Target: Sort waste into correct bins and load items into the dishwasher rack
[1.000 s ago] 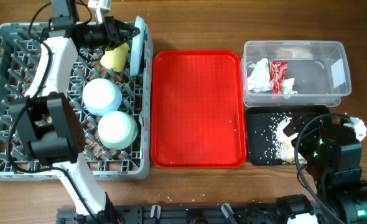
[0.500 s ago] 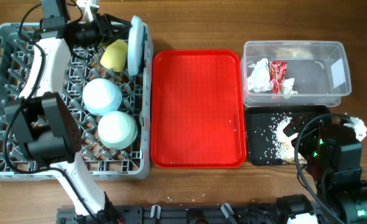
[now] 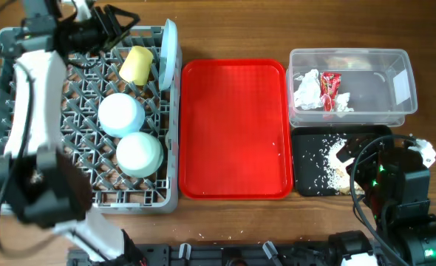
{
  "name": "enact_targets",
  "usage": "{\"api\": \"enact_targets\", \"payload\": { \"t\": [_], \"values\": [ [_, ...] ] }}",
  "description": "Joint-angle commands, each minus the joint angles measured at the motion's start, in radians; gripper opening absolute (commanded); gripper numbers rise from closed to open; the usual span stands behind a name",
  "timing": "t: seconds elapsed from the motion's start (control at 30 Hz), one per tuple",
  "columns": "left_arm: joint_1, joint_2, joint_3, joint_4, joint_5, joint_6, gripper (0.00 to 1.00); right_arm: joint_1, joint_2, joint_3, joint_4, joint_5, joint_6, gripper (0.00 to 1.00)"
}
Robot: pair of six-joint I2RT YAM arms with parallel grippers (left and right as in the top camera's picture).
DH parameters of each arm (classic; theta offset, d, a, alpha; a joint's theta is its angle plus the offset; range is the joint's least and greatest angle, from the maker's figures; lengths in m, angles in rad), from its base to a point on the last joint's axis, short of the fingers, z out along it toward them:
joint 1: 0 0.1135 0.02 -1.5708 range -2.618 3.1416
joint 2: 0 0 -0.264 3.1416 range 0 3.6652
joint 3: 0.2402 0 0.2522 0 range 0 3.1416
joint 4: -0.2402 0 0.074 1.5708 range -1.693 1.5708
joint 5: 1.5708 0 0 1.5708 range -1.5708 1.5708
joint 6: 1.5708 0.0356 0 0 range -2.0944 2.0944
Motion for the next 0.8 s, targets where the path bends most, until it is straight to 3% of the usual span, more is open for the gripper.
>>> {"api": "enact_targets", "payload": {
  "t": [0.0,0.13,0.2,0.23,0.3,0.4,0.53,0.63,0.7,0.73,0.77],
  "values": [
    [-0.066,-0.235,0.005,-0.11,-0.24,-0.025,0.56,-0.006,0.001,0.014,0.0,-0.009,0.008,1.0],
    [-0.23,-0.348,0.005,-0.158,-0.389,-0.002,0.51,-0.006,0.001,0.014,0.0,-0.009,0.008,1.0],
    [-0.323,-0.338,0.005,-0.153,-0.47,0.006,0.38,-0.006,0.001,0.014,0.0,-0.009,0.008,1.0],
    [-0.444,-0.289,0.005,-0.143,-0.629,0.006,0.19,-0.006,0.001,0.014,0.0,-0.009,0.008,1.0],
    [-0.515,-0.232,0.005,-0.114,-0.711,0.005,0.14,-0.006,0.001,0.014,0.0,-0.009,0.008,1.0],
    [-0.606,-0.067,0.005,-0.016,-0.84,0.005,0.13,-0.006,0.001,0.014,0.0,-0.009,0.008,1.0],
    [-0.603,0.107,0.005,0.067,-0.973,0.005,0.17,-0.006,0.001,0.014,0.0,-0.009,0.008,1.0],
    [-0.556,0.125,0.005,0.066,-1.099,0.006,0.17,-0.006,0.001,0.014,0.0,-0.009,0.008,1.0],
    [-0.502,0.09,0.005,0.05,-1.107,0.005,0.18,-0.006,0.001,0.014,0.0,-0.009,0.008,1.0],
    [-0.48,0.069,0.005,0.038,-1.106,0.005,0.21,-0.006,0.001,0.014,0.0,-0.009,0.008,1.0],
    [-0.45,0.037,0.005,0.022,-1.106,-0.027,0.46,-0.006,0.001,0.014,0.0,-0.009,0.008,1.0]
  ]
}}
